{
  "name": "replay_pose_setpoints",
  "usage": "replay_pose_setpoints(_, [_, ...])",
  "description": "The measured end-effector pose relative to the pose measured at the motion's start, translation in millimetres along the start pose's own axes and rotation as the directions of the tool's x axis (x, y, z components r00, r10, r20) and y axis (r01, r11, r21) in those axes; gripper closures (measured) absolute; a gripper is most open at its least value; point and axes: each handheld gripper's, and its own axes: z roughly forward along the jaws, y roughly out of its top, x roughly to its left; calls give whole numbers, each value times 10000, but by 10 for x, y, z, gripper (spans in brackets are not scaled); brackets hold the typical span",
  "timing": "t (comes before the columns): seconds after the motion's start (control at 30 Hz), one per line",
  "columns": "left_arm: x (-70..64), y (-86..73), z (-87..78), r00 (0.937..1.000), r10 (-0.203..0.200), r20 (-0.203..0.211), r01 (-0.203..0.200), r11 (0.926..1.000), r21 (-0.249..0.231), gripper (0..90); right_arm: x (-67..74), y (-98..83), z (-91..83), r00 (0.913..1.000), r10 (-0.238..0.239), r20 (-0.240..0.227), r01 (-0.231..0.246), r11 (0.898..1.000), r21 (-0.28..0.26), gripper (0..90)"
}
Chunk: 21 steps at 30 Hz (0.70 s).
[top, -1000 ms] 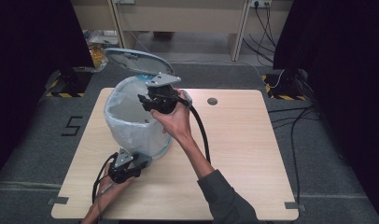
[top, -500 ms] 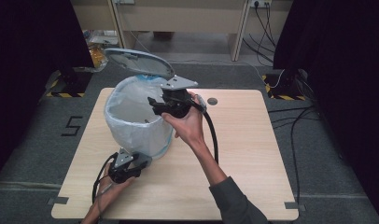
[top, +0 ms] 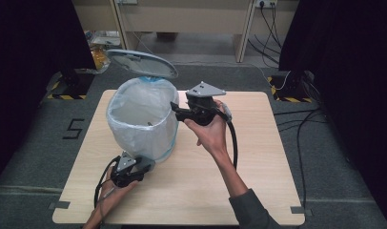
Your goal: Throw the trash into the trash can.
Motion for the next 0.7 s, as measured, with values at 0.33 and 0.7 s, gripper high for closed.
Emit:
replay_pose_setpoints(0.33, [-1,0,0,10000,-9,2,9,10000,-9,500,-170,-177,-128,9987,318,388,-323,9994,134,374])
replay_pose_setpoints(0.7, [-1,0,1,10000,-12,-1,12,10000,-11,500,-309,-355,-271,9960,519,729,-539,9982,258,360])
